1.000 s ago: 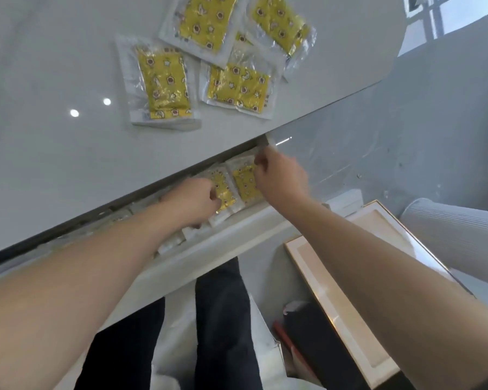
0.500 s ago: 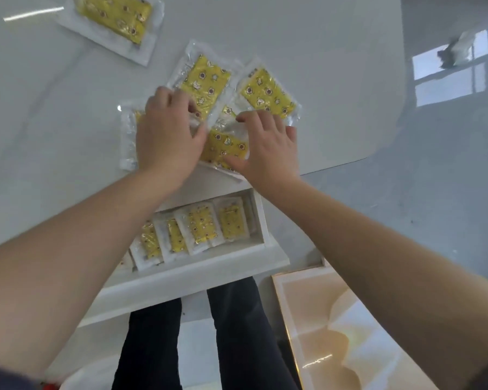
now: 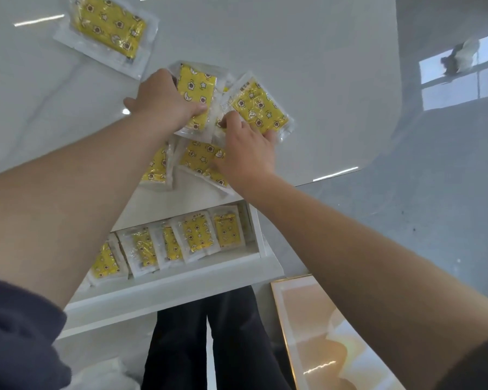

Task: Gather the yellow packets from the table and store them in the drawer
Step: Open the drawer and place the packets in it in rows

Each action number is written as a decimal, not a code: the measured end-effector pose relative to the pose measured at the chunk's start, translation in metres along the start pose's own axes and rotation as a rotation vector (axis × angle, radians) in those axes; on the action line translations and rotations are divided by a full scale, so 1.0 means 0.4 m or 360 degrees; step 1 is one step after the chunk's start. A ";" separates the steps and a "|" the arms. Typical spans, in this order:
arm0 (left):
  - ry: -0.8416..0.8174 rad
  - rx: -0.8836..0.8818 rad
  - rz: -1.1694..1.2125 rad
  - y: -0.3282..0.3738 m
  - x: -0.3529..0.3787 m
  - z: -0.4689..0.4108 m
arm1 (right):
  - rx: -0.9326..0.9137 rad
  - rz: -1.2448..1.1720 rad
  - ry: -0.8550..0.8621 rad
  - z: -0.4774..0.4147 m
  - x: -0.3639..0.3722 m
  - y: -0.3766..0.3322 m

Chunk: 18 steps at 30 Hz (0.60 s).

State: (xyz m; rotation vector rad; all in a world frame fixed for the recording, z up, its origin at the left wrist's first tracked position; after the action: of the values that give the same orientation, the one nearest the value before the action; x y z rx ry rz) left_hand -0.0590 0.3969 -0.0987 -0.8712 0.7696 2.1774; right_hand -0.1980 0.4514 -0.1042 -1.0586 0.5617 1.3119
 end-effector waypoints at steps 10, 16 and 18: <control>0.0013 0.0240 0.0496 -0.029 -0.034 0.035 | 0.0127 -0.0500 -0.0240 -0.003 -0.065 0.041; 0.0028 0.0390 0.0435 -0.037 -0.045 0.068 | 0.0276 -0.1046 -0.0284 -0.032 -0.166 0.140; 0.0003 0.0430 0.0276 -0.028 -0.030 0.066 | 0.0323 -0.1082 -0.0358 -0.050 -0.166 0.158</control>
State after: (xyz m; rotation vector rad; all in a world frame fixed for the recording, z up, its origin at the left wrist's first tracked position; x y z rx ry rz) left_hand -0.0532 0.4182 -0.0767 -0.6899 1.1461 2.1527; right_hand -0.2683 0.3959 -0.0768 -0.8141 0.1316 0.7386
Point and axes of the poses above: each hand's wrist, its own z-axis away from the middle knuckle, its own x-axis out of the palm, y = z × x, the point moved 1 cm from there along -z, towards the middle knuckle, and after that the axes turned 1 degree about -x, right-handed, at the moved point
